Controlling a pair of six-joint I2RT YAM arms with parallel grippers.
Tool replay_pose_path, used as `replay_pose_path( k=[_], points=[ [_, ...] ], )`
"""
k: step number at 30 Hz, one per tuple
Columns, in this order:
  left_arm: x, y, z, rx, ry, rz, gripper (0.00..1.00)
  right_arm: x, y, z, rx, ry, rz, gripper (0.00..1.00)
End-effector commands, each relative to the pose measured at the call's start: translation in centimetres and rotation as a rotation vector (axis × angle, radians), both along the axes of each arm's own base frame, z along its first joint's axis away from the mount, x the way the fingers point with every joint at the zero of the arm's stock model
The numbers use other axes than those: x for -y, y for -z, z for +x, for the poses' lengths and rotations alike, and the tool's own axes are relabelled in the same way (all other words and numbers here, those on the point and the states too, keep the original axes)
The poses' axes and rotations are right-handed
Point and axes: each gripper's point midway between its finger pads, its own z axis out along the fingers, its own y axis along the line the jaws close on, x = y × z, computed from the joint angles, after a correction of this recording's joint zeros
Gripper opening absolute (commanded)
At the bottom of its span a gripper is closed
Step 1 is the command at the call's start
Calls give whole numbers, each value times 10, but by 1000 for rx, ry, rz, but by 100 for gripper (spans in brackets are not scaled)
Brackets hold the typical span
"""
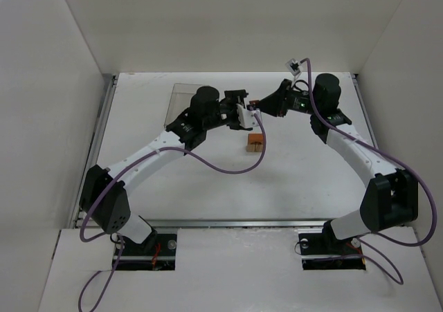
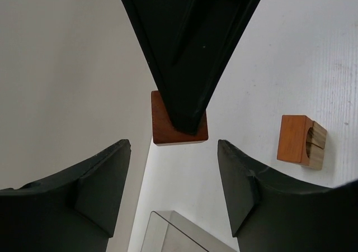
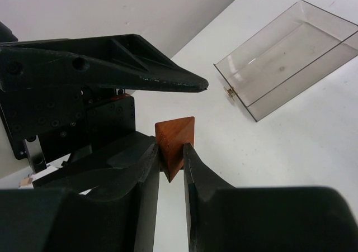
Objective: Build the wood block tower
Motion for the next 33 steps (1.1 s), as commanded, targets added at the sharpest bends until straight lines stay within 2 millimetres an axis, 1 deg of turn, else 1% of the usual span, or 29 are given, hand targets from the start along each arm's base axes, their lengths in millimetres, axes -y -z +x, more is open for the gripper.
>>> replay_pose_path(
  k=[1, 3, 4, 6, 7, 8, 9, 10, 11, 12, 15, 19, 20, 24, 25, 26, 28, 31, 32, 33],
  points=[
    [8, -36, -4, 70, 49, -52, 60, -3, -15, -12, 68, -35, 8, 0],
    [8, -36, -4, 69, 49, -52, 60, -3, -14, -12, 66, -36, 2, 0],
    [10, -41, -11, 76, 70, -60, 62, -3, -13, -12, 66, -36, 2, 0],
    [11, -39, -13, 68, 79, -56, 62, -3, -13, -12, 75, -36, -1, 0],
    [11, -43, -16, 74, 91, -63, 62, -3, -13, -12, 75, -36, -1, 0],
    [11, -43, -16, 74, 91, -63, 62, -3, -13, -12, 75, -36, -1, 0],
    [12, -40, -19, 64, 108, -59, 62, -3, -17, -11, 84, -36, 1, 0],
    [13, -42, -21, 61, 118, -60, 61, -3, -17, -11, 84, -36, 1, 0],
    [13, -42, -21, 61, 119, -60, 55, -3, -17, -11, 84, -36, 1, 0],
    [13, -40, -21, 54, 119, -54, 53, -3, -17, -11, 84, -36, 1, 0],
    [13, -40, -21, 54, 119, -54, 47, -2, -16, -10, 75, -27, -2, 0],
    [13, -40, -21, 54, 119, -54, 46, -3, -11, -8, 66, -27, -9, 0],
    [13, -40, -21, 54, 119, -54, 41, -3, -11, -8, 66, -27, -9, 0],
    [13, -40, -21, 54, 119, -54, 35, -3, -11, -8, 66, -27, -9, 0],
    [13, -40, -21, 54, 119, -54, 34, -3, -11, -8, 66, -27, -9, 0],
    [15, -44, -26, 61, 128, -60, 34, -3, -11, -8, 66, -27, -9, 0],
    [14, -44, -25, 54, 117, -63, 32, -2, -9, -7, 57, -18, -12, 0],
    [14, -44, -25, 54, 117, -63, 32, -2, -9, -7, 57, -18, -12, 0],
    [14, -44, -25, 54, 117, -63, 28, -2, -9, -7, 57, -18, -12, 0],
    [14, -44, -25, 54, 117, -63, 27, -2, -9, -7, 57, -18, -12, 0]
  ],
)
